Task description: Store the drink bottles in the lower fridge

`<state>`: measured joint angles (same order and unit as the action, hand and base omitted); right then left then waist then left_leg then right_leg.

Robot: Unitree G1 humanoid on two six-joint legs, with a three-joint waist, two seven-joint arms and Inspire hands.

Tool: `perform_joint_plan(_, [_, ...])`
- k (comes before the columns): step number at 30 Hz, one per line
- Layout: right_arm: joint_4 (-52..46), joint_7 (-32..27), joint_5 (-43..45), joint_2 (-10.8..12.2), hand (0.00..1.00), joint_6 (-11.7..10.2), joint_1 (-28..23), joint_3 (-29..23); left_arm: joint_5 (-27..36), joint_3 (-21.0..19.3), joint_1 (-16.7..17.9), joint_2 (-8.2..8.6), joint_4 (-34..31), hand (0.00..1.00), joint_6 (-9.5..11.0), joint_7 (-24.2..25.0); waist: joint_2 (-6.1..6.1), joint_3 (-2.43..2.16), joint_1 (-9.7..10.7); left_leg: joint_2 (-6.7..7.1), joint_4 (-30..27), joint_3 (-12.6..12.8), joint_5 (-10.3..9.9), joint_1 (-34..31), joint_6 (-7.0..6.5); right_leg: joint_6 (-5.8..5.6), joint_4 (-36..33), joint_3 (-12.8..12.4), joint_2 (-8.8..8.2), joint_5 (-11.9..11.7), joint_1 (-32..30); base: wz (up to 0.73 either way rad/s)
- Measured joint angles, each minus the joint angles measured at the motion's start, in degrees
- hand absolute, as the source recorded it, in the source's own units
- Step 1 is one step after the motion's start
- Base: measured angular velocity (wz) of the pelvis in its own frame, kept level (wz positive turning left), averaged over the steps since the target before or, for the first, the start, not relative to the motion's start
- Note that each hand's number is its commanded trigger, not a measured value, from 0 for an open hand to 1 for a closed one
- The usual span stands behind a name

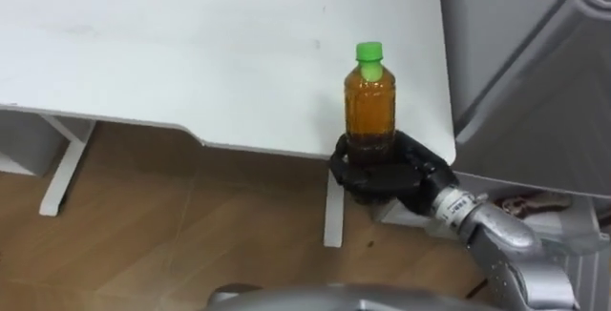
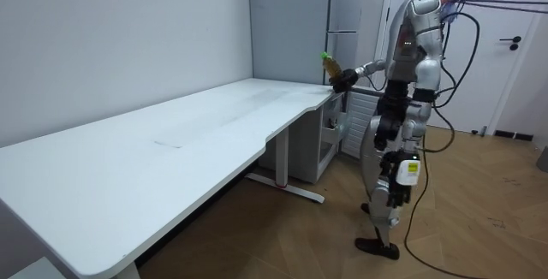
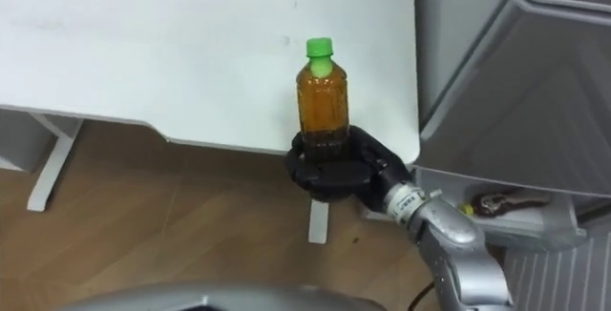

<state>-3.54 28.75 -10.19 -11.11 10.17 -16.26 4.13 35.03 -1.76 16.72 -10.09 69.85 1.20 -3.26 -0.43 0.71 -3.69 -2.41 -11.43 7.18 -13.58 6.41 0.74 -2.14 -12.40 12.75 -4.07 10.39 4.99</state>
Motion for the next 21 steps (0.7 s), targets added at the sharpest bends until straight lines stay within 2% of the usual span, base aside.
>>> perform_joint_plan(1, [-1.9, -1.2, 2.3, 0.0, 1.0, 0.0, 0.2, -0.9, -1.0, 1.0, -2.0, 0.0, 0.0, 0.0, 0.0, 1.2, 0.41, 0.26, 0.8, -0.02, 0.1, 0.2, 0.0, -0.1, -0.01, 0.01, -0.3, -0.1, 0.0, 0.0, -0.3, -0.11])
perform_joint_plan(3, [-5.9, -3.3, 7.2, 0.3, 1.0, 0.0, 0.8, -1.9, -3.0, 2.1, -4.7, 0.09, 0.4, 0.0, 0.4, 2.8, 1.19, 0.45, 2.0, -0.05, 0.3, 0.6, -0.1, -0.1, -0.1, 0.02, -0.6, -0.9, 0.0, 0.0, -0.5, -0.18])
perform_joint_plan(5, [-9.4, -5.8, 11.5, 0.4, 1.0, -1.3, 1.6, -3.1, -4.6, 2.1, -6.3, 0.53, -0.1, 0.0, 1.2, 4.0, 1.67, 0.26, 2.7, -0.16, 0.6, 2.0, -0.1, 0.3, -0.1, 0.02, -1.3, -2.1, 0.13, 0.0, -1.4, -0.33])
perform_joint_plan(7, [-10.9, -10.1, 14.1, 0.6, 1.0, -3.9, 1.9, -4.0, -6.1, 2.2, -6.5, 0.73, -0.7, 0.0, 2.3, 5.2, 2.03, 0.08, 3.6, -0.13, 0.7, 2.5, -0.1, 0.4, -0.11, 0.02, -1.3, -2.6, 0.16, 0.0, -1.7, -0.17])
perform_joint_plan(9, [-11.0, -13.8, 15.3, 1.3, 1.0, -5.8, 2.2, -3.8, -6.5, 2.8, -6.6, 0.73, -0.8, 0.0, 2.9, 6.4, 1.83, 0.19, 4.2, -0.16, 0.6, 3.1, 0.0, 0.5, -0.1, 0.02, -1.4, -3.0, 0.22, 0.0, -2.0, -0.1])
perform_joint_plan(12, [-11.0, -16.7, 15.1, 2.3, 1.0, -5.9, 2.2, -2.9, -6.5, 4.1, -6.1, 0.73, -0.9, 0.0, 2.9, 7.8, 1.31, 0.26, 5.4, -0.05, 0.5, 3.1, -0.1, 0.2, -0.13, -0.05, -1.3, -2.9, 0.08, -0.1, -2.2, 0.0])
perform_joint_plan(14, [-11.0, -18.4, 15.2, 2.6, 1.0, -6.0, 2.2, -2.3, -6.5, 4.4, -6.0, 0.75, -0.8, 0.0, 2.9, 8.8, 1.11, 0.19, 5.4, -0.02, 0.6, 3.1, -0.1, 0.1, -0.25, -0.09, -1.5, -3.0, 0.04, -0.1, -2.5, 0.0])
perform_joint_plan(21, [-13.1, -27.5, 18.2, 2.6, 1.0, -8.9, 0.3, -0.2, -6.5, 3.0, -5.3, 0.83, -0.1, 0.0, 3.0, 11.4, 1.14, 0.0, 5.4, 0.01, 0.6, 3.5, -0.2, 0.2, -0.29, -0.09, -2.4, -3.3, 0.0, -0.1, -2.9, -0.02])
